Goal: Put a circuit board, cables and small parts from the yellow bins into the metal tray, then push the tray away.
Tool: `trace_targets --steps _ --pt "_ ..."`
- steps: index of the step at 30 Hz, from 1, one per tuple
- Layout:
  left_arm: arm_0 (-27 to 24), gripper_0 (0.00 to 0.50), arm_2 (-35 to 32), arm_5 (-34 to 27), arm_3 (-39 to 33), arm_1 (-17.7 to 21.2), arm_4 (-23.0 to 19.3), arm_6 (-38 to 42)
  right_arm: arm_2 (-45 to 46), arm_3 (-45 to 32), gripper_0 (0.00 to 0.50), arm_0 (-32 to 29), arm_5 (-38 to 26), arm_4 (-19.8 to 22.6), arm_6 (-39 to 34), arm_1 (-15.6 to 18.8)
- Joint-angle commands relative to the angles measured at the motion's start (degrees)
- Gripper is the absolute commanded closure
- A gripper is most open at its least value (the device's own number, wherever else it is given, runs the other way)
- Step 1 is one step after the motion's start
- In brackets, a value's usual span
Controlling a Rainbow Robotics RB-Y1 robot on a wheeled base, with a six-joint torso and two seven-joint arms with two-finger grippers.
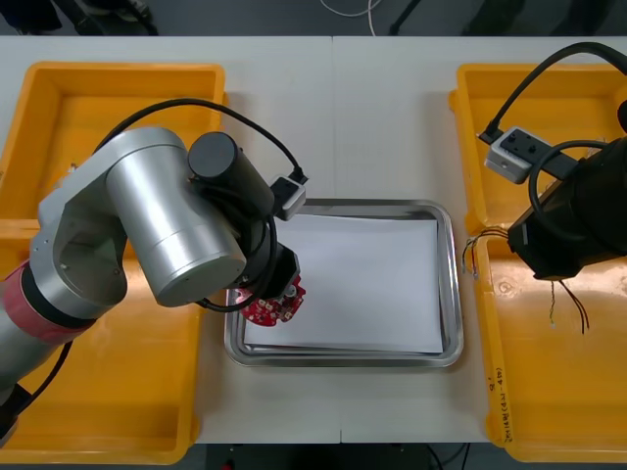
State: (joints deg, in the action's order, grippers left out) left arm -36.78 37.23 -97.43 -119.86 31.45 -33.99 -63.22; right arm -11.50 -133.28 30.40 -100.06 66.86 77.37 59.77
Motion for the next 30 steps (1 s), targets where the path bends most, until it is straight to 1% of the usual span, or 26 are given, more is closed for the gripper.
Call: trace_targets --steps 1,7,19,25,30 --pt "-2.8 0.500 2.9 4.4 2.2 -1.5 1.5 2.1 -0.9 -1.4 0.500 1.9 0.0 -0.4 -1.9 0.1" --pt "-3.0 0.500 5.1 6.7 4.2 -1.7 2.4 2.1 -0.9 -1.5 0.500 1.9 0.0 -0.2 -2.0 0.1" --pt "-3.0 0.500 7.2 7.7 5.9 -1.6 3.1 2.2 -0.9 -1.5 0.500 1.9 0.1 -0.4 -2.0 0.1" --pt "-3.0 0.500 8.1 7.9 6.2 -0.8 3.3 2.2 -0.9 -1.5 0.500 1.9 0.1 -0.3 -1.7 0.1" --pt "-3.0 0.499 8.7 9.4 7.9 -0.7 3.3 2.2 -1.0 -1.5 0.500 1.9 0.0 -0.2 -1.8 0.1"
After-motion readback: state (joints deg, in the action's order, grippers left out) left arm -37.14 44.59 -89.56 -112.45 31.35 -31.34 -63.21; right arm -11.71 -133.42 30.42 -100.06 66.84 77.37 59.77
